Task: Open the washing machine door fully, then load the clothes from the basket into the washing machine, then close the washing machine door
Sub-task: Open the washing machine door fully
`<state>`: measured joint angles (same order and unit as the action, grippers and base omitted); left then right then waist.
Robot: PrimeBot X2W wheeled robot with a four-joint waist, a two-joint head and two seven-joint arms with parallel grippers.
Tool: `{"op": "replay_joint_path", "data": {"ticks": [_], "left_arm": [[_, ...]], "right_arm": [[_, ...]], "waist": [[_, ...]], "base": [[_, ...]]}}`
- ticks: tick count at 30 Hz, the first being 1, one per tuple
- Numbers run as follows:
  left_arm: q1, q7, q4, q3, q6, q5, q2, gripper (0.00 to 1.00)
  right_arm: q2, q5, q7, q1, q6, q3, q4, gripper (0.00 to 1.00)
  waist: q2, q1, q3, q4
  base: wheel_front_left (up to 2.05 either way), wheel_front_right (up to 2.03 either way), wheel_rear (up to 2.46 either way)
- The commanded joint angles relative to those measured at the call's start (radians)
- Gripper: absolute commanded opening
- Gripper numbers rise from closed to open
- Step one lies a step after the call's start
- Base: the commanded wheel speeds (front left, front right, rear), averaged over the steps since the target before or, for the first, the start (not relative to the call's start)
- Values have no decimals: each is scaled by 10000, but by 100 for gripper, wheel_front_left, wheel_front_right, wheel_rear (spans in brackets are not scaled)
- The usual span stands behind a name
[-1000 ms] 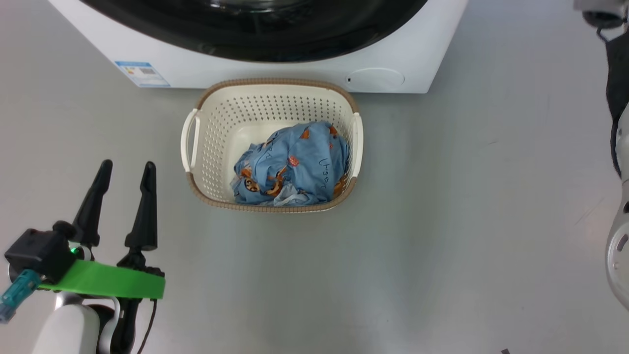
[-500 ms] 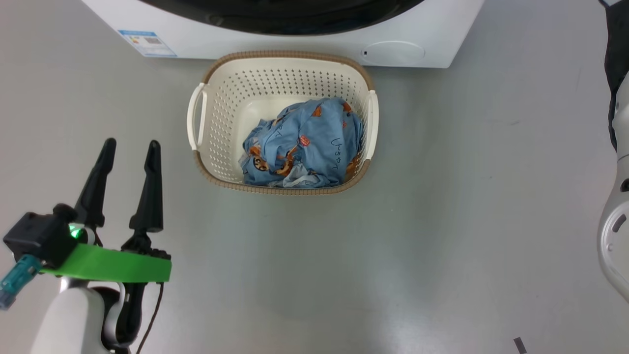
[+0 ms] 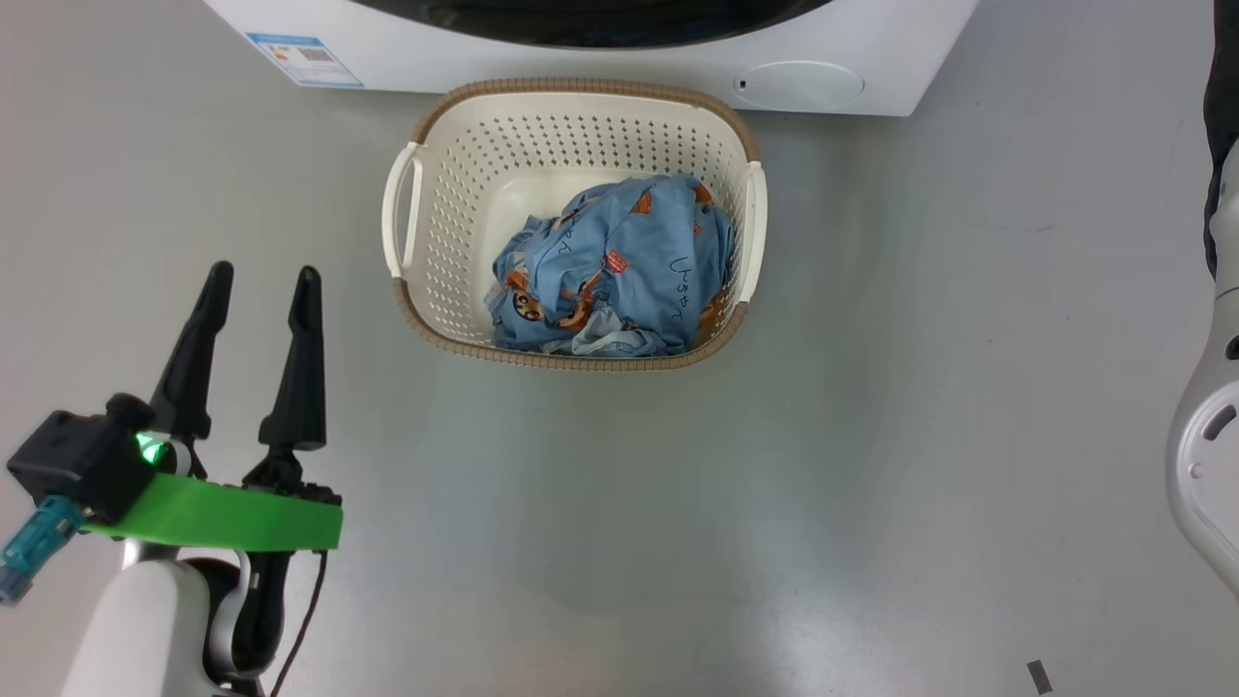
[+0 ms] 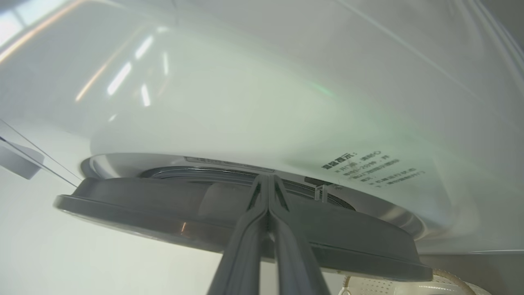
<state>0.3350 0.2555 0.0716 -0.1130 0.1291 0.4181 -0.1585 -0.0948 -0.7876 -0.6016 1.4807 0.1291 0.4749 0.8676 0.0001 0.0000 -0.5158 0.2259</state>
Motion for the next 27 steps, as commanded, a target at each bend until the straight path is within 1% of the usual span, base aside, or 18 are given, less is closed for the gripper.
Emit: {"op": "replay_joint_path", "data": {"ticks": [1,14,27], "left_arm": [[138,63,-276,319,16,81,-295,100],[303,63,-361,190,16,148,-158,100],[376,63,-353,184,16,240,-45,100]], "right_arm": [[320,222,-111,366,16,81,-356,0],[439,927,-451,527,16,609,-650,0],[444,713,-113,1059,16,122,-99,0]], "waist": [[-1,0,-48,31],[-1,0,-395,268],[-1,0,-555,469]], "base": [[0,0,0],[0,0,0],[0,0,0]]}}
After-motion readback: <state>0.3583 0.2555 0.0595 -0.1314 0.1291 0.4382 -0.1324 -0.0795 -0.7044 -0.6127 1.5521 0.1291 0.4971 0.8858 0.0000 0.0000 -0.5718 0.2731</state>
